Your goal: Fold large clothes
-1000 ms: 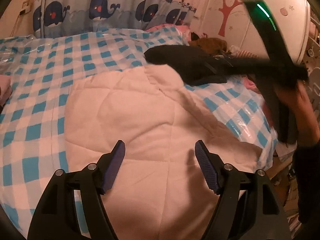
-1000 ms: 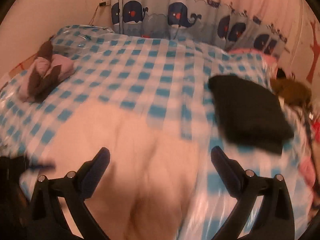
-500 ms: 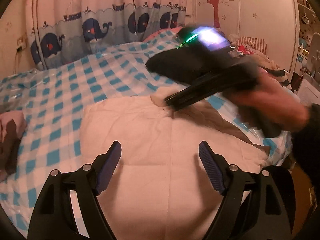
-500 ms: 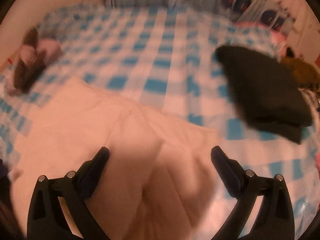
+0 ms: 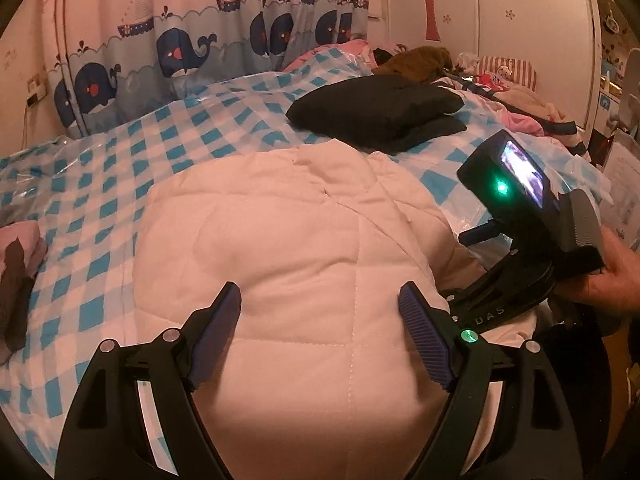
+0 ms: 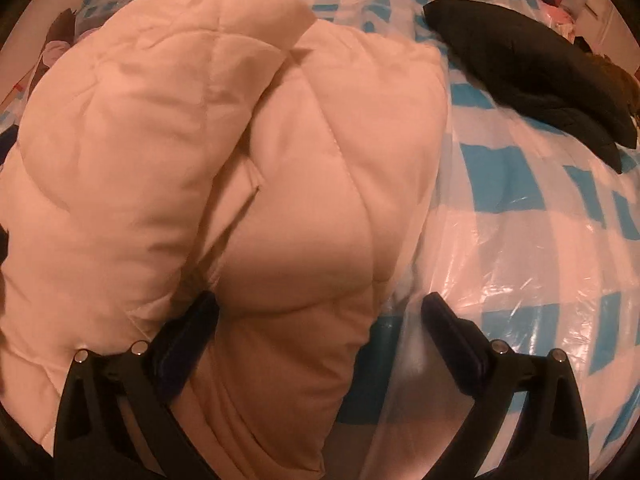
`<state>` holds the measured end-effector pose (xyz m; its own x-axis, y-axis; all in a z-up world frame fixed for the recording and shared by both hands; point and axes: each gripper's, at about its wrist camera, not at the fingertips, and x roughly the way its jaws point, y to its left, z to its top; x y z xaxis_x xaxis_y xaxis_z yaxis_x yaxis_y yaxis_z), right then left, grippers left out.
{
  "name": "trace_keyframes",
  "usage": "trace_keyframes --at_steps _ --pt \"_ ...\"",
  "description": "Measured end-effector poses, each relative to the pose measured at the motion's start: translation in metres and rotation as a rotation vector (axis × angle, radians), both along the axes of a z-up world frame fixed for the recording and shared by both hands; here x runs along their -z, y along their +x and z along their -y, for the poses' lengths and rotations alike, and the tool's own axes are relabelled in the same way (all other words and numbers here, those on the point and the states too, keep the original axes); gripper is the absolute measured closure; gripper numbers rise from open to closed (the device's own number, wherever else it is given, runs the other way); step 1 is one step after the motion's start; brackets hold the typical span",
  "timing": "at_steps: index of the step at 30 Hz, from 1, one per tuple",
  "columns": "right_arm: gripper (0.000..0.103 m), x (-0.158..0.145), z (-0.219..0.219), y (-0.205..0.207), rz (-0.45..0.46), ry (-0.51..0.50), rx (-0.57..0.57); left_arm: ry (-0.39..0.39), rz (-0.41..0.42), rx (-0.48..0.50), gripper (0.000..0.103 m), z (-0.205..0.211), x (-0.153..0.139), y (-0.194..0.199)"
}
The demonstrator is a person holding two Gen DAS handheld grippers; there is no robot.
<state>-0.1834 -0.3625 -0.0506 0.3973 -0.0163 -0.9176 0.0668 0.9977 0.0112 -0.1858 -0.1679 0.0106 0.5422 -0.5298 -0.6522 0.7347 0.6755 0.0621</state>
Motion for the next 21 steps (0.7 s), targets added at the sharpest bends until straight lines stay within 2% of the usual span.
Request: trace_keyframes --at_steps 4,7,8,11,12,14,16,17,18,20,21 --pt "0.006 -0.025 0.015 -0.002 -0.01 0.071 0.032 -0.019 -0.002 -0.017 0.025 -0.006 -0.002 0.004" --pt "0.006 -0.066 0.022 0.001 0.111 0.08 0.067 -0.035 -0.019 -0.019 0.025 -0.008 -0.003 0.009" --pt "0.006 -0.086 0.021 0.008 0.18 0.076 0.069 -0.032 -0.013 -0.019 0.025 -0.008 -0.002 0.008" --pt "0.006 -0.13 -0.001 0.05 0.318 0.056 0.01 -0.023 -0.001 -0.021 0.025 -0.006 -0.002 0.006" --pt "0.006 -0.133 -0.014 0.062 0.335 0.046 -0.014 -0.022 -0.001 -0.022 0.025 -0.006 -0.002 0.006" --pt "0.006 -0.124 -0.042 0.099 0.313 -0.03 -0.075 -0.019 -0.008 -0.021 0.025 -0.005 -0.002 0.007" --pt "0.007 -0.074 -0.064 0.13 0.163 -0.211 -0.114 -0.017 -0.021 -0.005 0.025 -0.007 -0.008 0.007" --pt "0.006 -0.034 -0.062 0.141 0.079 -0.183 -0.135 -0.025 -0.025 0.003 0.025 -0.009 -0.013 0.008" --pt "0.006 -0.012 -0.045 0.144 0.065 -0.05 -0.082 -0.048 -0.022 -0.002 0.025 -0.015 -0.023 0.013" --pt "0.006 -0.01 -0.032 0.137 0.078 -0.002 -0.058 -0.1 -0.004 -0.071 0.025 -0.03 -0.041 0.036" --pt "0.006 -0.011 -0.029 0.131 0.097 -0.002 -0.054 -0.127 -0.029 -0.1 0.025 -0.035 -0.045 0.054"
